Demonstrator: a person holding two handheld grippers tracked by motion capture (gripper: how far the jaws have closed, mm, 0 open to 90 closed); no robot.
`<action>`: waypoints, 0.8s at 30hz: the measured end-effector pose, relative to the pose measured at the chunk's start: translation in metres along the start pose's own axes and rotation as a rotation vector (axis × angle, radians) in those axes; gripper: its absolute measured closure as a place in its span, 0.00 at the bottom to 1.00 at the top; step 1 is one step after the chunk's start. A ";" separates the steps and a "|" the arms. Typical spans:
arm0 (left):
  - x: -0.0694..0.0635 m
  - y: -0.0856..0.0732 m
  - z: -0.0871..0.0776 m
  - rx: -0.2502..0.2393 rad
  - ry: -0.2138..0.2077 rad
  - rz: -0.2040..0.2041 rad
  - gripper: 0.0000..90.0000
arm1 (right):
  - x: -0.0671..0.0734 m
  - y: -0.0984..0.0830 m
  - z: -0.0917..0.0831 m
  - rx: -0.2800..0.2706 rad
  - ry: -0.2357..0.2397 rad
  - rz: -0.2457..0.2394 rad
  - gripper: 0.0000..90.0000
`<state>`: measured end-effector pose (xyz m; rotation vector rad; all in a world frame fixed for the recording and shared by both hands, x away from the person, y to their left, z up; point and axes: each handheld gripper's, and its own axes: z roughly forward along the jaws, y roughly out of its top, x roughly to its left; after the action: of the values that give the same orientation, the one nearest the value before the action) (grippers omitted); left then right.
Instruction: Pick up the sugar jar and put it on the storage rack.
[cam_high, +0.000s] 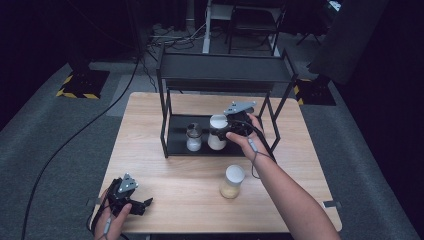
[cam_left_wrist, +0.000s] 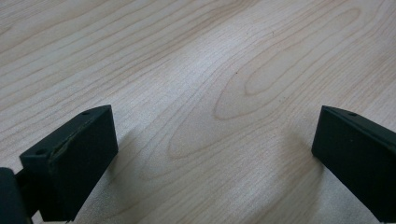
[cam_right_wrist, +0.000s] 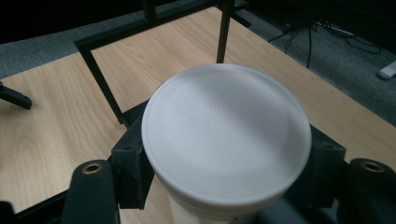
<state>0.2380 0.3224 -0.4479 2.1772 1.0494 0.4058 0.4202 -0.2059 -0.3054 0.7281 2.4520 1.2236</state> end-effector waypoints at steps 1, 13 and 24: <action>0.000 0.000 0.000 -0.001 0.000 0.000 0.00 | -0.002 -0.001 0.002 0.002 -0.001 0.005 0.37; 0.000 0.000 0.000 -0.001 0.000 0.000 0.00 | -0.010 -0.013 0.028 0.035 -0.021 0.042 0.37; 0.000 0.000 0.000 0.000 0.000 0.000 0.00 | -0.013 -0.018 0.042 0.045 -0.028 0.071 0.37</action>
<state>0.2380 0.3225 -0.4480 2.1770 1.0487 0.4056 0.4454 -0.1956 -0.3441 0.8456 2.4582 1.1785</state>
